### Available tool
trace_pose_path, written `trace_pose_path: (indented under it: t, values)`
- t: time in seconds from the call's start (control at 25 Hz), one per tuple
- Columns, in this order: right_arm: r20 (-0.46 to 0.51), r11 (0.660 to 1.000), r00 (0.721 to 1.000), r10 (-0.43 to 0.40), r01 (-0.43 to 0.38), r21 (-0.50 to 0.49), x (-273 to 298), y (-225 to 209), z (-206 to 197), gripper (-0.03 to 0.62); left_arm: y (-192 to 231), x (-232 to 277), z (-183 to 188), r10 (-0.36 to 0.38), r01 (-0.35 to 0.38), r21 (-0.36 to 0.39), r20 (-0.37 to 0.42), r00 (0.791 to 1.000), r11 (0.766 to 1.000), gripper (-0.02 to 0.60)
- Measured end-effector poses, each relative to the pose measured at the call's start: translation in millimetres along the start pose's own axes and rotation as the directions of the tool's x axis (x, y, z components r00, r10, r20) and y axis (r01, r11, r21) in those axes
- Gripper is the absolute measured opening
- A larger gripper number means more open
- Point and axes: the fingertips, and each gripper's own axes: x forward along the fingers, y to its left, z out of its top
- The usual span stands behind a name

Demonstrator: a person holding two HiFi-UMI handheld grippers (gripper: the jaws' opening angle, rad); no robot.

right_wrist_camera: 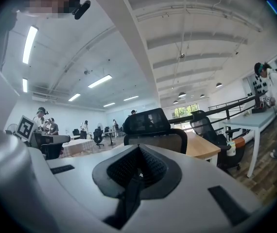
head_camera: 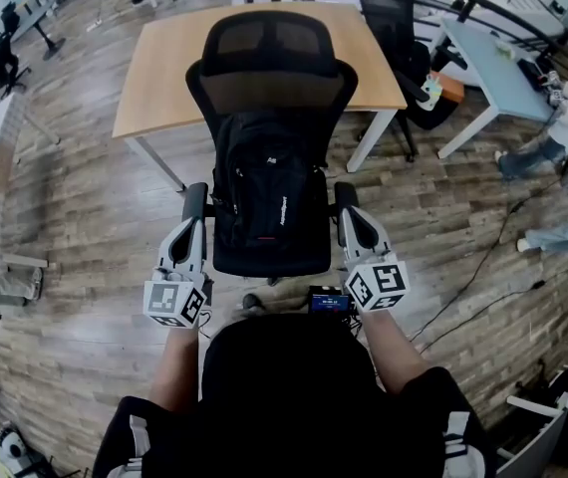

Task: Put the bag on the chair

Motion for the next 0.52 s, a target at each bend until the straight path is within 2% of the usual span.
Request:
trace_pose_path:
  t: [0.52]
  values:
    - [-0.008, 1.0, 1.0, -0.012, 0.012, 0.012, 4, 4, -4, 0.011, 19, 2, 0, 0.034, -0.034, 0.005, -0.004, 0.999, 0.999, 0.005]
